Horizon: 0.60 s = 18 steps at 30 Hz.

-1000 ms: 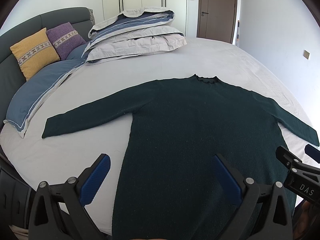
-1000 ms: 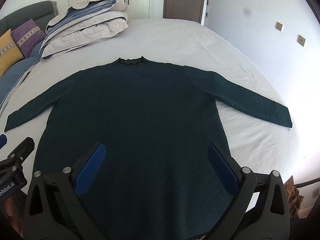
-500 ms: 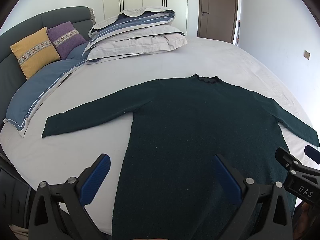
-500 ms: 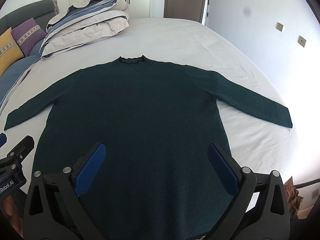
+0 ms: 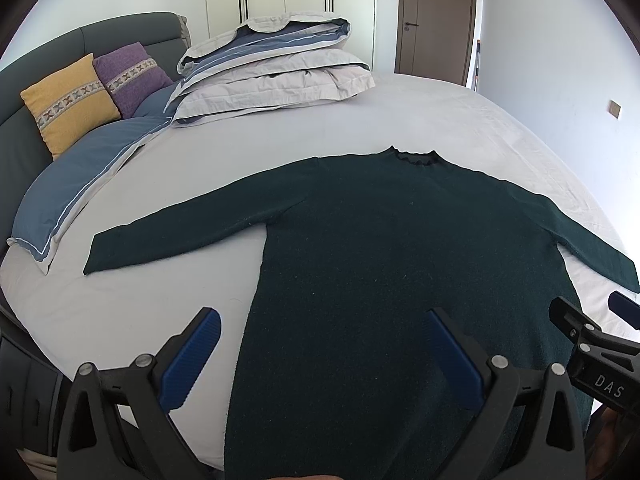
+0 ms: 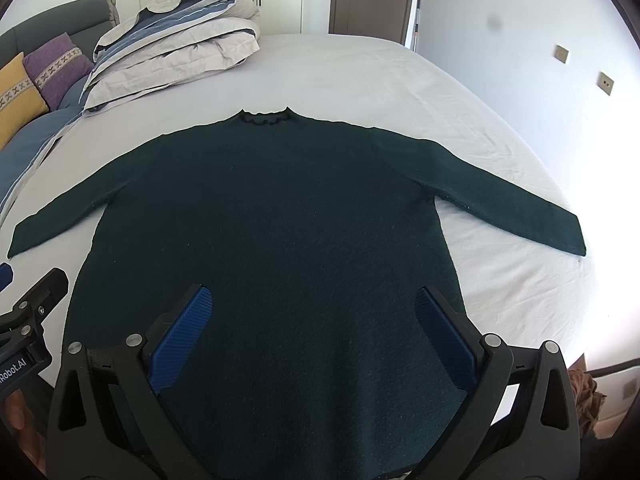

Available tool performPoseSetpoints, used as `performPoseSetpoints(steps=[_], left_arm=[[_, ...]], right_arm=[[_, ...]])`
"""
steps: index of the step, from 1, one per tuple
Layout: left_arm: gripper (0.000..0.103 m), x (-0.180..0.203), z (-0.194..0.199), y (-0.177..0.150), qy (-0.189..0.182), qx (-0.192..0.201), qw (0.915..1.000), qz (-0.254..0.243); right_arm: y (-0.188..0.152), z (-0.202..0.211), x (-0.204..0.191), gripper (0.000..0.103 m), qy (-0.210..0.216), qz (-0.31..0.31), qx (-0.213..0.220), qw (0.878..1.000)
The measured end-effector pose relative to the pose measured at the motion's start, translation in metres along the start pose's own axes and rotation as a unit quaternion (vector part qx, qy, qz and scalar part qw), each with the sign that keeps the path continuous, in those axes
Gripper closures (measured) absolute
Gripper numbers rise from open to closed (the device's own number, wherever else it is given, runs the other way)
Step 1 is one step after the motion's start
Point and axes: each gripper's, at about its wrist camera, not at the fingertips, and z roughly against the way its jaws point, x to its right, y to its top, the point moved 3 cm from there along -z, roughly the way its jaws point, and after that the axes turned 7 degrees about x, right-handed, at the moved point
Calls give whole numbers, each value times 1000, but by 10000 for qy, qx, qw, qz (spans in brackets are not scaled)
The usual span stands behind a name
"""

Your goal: Fold small clothes

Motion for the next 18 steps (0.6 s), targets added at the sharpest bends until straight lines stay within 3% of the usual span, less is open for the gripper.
performPoseSetpoints(steps=[18], left_arm=[[0,-2,-6,0,0,-87,10000,-8]], right_arm=[[-4,-7,3,0,-1,-12,-79,10000]])
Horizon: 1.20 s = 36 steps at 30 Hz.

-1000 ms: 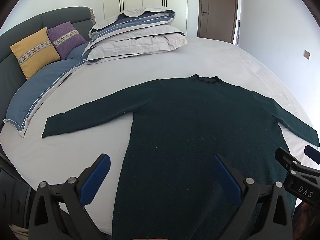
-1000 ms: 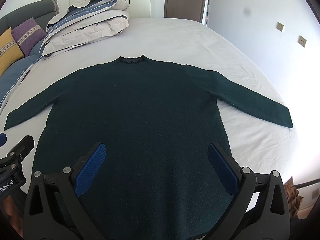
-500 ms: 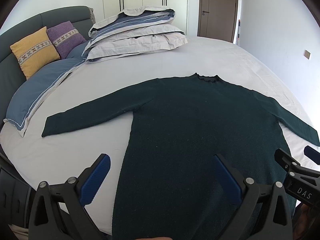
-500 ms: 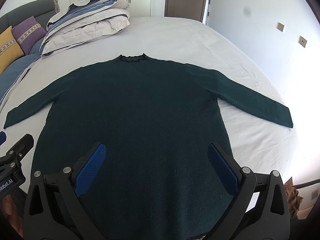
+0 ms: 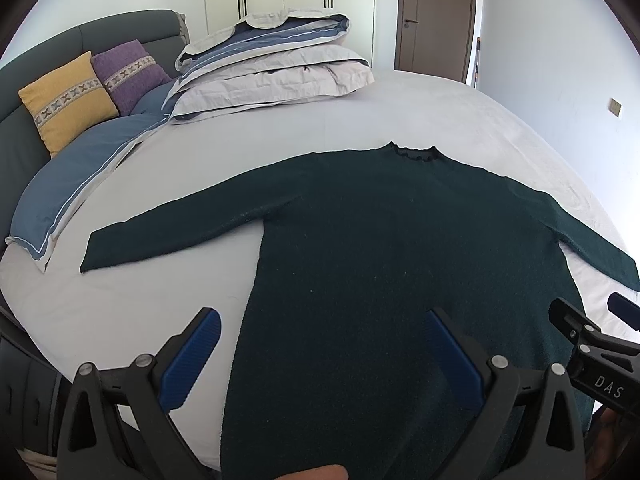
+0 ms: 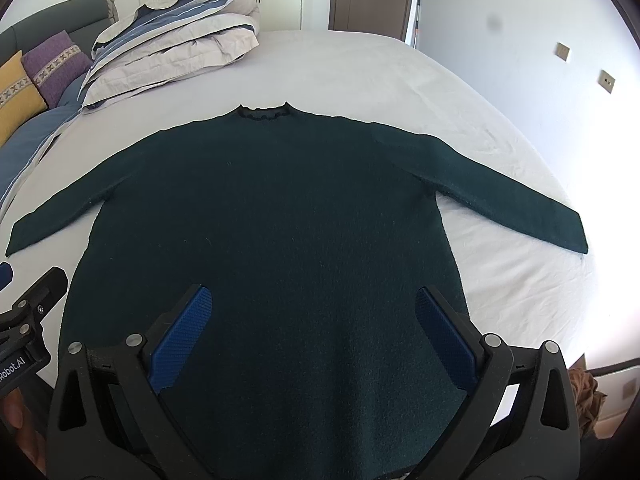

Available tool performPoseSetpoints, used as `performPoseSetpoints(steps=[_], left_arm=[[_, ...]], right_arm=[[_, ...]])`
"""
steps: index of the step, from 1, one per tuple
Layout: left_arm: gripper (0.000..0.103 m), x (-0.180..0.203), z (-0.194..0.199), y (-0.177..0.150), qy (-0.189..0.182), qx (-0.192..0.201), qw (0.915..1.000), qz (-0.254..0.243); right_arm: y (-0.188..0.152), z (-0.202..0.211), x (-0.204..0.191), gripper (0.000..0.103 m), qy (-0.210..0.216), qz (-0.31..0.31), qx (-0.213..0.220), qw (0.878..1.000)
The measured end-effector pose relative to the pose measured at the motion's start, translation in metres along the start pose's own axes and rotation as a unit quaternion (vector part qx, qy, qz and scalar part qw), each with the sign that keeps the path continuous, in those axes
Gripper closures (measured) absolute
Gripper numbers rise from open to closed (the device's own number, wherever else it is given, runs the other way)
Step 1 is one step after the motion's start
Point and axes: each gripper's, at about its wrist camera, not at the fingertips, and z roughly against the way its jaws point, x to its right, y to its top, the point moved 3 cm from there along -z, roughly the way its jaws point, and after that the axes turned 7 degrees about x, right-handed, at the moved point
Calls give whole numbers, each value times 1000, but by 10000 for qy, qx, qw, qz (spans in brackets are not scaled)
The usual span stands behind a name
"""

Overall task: Fold small clothes
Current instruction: 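Grasp the sweater sleeve cuff with the right gripper and lift it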

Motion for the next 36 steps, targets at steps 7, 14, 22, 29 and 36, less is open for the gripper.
performPoseSetpoints(steps=[7,14,22,29,36], left_arm=[[0,1,-10,0,-94,-139,9998,72],[0,-1,-27,0,-312,-331,9984,335],[0,1,-61,-2,-976,-792,9885,846],[0,16,-76,10,-1093,-356,9901,808],[0,14,-103,8,-1104,-1119,9795,1261]], right_arm=[[2,-11,9,0,41,-135,-65,9999],[16,-29,98,0,474,-1425,76,9886],[-14,-75,353,2,235,-4482,571,8918],[-42,-96,477,8,-336,-5354,850,8396],[-32,-143,508,40,65,-5496,777,8318]])
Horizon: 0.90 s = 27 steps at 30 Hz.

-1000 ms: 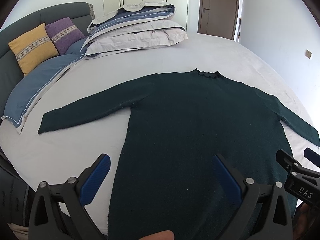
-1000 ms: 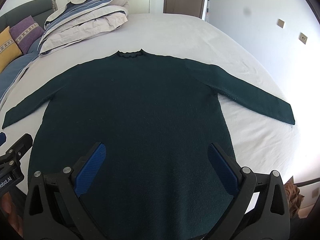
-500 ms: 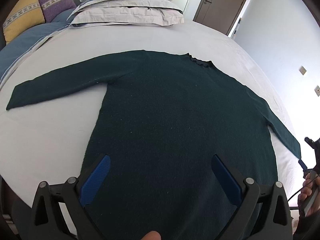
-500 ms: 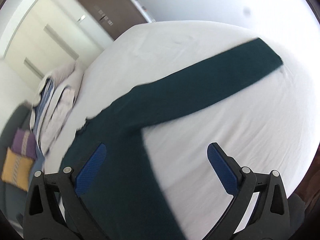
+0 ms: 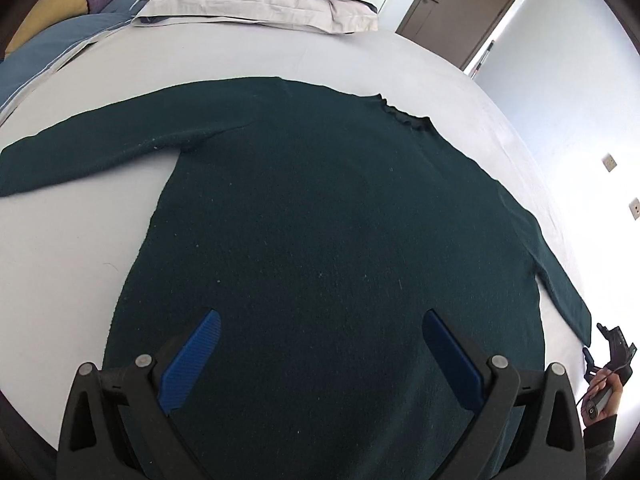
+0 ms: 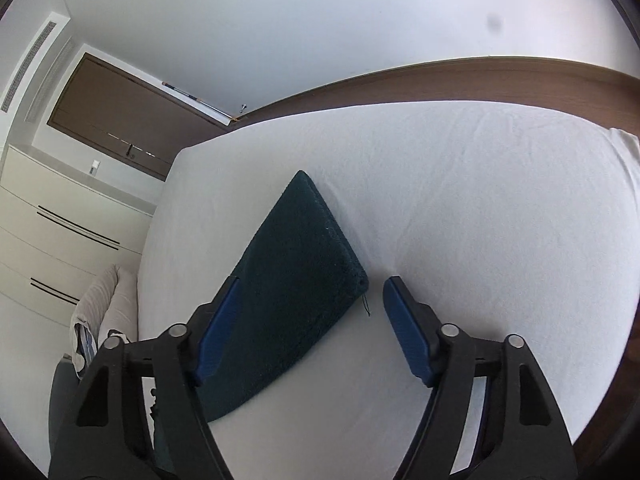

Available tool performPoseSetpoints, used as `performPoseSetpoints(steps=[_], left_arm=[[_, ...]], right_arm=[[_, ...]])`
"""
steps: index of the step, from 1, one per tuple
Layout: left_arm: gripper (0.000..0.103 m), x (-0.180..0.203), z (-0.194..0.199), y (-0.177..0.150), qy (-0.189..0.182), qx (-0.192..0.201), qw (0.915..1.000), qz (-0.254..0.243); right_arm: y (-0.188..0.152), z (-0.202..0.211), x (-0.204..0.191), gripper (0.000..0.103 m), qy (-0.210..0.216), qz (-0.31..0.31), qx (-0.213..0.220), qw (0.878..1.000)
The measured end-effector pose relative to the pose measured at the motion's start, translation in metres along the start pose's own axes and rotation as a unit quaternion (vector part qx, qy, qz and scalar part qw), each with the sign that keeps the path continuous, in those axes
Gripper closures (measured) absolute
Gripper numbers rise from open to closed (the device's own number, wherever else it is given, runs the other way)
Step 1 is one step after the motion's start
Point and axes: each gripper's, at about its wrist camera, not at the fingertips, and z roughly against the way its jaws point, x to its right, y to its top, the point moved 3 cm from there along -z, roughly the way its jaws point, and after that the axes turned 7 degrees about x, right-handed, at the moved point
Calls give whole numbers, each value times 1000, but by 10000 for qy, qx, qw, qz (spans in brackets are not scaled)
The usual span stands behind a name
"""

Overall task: Fold small clothes
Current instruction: 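Grasp the sweater sleeve cuff with the right gripper and lift it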

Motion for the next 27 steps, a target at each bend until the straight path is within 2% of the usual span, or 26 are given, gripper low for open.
performPoseSetpoints(steps=[3,4,5,8,10,13,16,19,22,27], left_arm=[[0,0,-2,2,-232,-21,9997,46],[0,1,-2,2,-292,-19,9996,54],[0,1,-2,2,-330,-13,9994,54],[0,-1,-1,3,-473,18,9988,89],[4,-2,0,4,-543,36,9985,99],[9,-4,2,8,-574,82,9983,41],[9,-8,4,13,-667,132,9976,102],[9,-10,7,19,-771,194,9967,159],[9,-11,10,28,-913,295,9952,179],[9,-19,14,48,-1099,477,9924,277]], right_arm=[[2,-17,-8,47,80,-52,-117,9999],[1,-21,-11,53,128,-88,-169,9997],[3,-24,-16,64,177,-149,-241,9994],[7,-39,-19,85,107,-304,-302,9990],[9,-44,-20,93,27,-236,-269,9994],[9,-50,-35,95,-26,151,-166,9997],[-3,-55,-97,96,124,656,-159,9976],[-33,-60,-176,96,486,1315,-295,9897],[-88,-61,-260,96,950,2093,-479,9720],[-202,-79,-384,96,1729,3059,-1161,9290]])
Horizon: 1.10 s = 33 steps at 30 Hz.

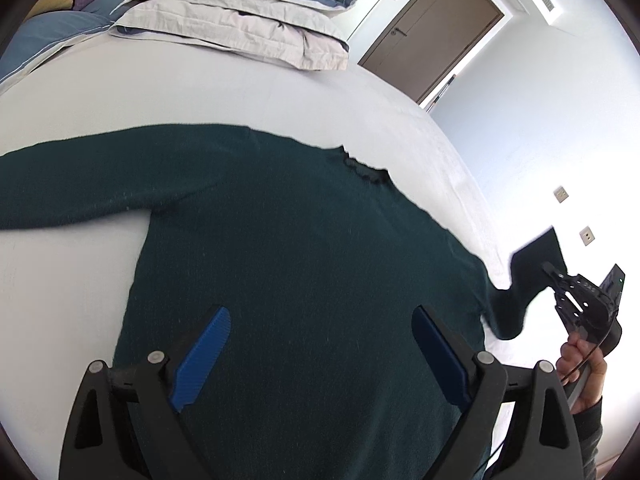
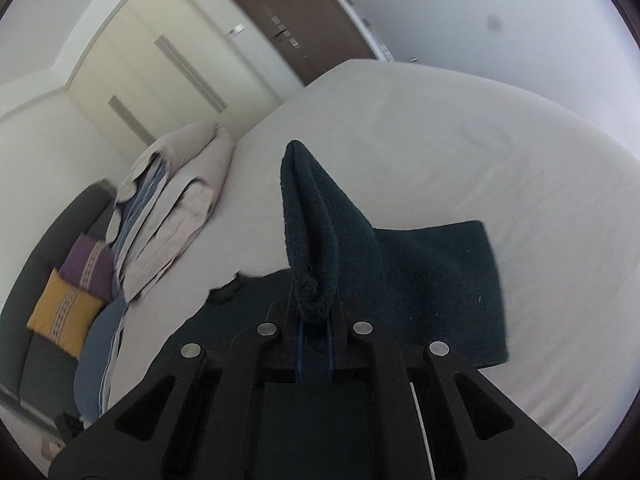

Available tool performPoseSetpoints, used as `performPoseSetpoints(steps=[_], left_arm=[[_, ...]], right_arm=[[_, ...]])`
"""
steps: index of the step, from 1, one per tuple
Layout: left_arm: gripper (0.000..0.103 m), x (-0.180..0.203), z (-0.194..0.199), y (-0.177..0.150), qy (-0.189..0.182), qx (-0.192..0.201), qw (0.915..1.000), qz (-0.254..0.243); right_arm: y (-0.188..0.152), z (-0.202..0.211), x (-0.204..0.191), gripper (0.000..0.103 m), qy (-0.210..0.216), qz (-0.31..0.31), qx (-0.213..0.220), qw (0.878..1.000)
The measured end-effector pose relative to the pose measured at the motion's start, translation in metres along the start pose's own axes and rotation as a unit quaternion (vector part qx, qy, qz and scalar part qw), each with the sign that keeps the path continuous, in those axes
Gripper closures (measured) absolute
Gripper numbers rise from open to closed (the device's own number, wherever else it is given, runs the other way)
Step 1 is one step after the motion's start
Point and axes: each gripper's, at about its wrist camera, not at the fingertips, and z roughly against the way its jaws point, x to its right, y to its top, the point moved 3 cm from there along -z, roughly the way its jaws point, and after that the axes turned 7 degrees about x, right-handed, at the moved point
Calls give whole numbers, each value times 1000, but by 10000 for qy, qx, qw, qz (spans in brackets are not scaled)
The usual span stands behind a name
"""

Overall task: Fold small clothes
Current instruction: 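Fold the sleeve across the sweater body with the right gripper while the left gripper pinches the body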

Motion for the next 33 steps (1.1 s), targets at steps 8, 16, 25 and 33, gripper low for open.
performPoseSetpoints(steps=[8,16,25,33], left_arm=[[9,-15,-17,24,-375,-35,9988,300],[9,8,-74,26,-804,-615,9936,494],[37,46,-152,14,-825,-1340,9866,441],[93,58,-188,21,-254,-1507,9882,-58]], right_arm=[[-112,-119,-124,96,418,552,-1313,9889],[-234,-86,-90,44,464,774,-1723,9809],[-188,23,-34,43,676,512,-1202,9891],[-137,79,6,43,467,274,-581,9968]])
